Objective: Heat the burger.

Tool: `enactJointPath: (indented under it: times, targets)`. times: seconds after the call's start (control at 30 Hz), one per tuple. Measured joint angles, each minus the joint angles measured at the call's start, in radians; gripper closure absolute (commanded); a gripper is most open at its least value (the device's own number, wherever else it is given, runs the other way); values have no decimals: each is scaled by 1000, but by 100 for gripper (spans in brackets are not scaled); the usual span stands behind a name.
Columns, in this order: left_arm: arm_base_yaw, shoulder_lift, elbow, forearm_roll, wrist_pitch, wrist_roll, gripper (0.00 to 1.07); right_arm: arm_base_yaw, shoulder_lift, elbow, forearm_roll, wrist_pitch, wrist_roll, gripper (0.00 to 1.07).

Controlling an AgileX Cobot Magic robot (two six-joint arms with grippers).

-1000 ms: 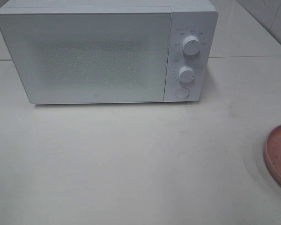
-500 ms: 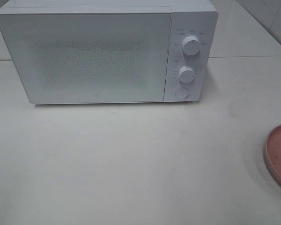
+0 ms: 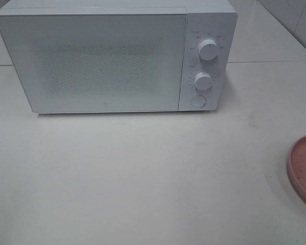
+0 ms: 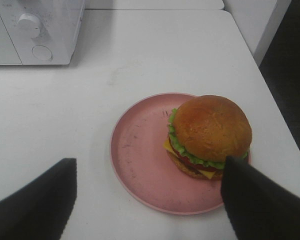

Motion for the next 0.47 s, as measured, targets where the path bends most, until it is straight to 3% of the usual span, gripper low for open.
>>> enactJointPath:
  times: [0.47]
  targets:
    - [0, 0, 0, 0, 0, 0, 6, 0, 0, 0, 0, 0, 0, 31]
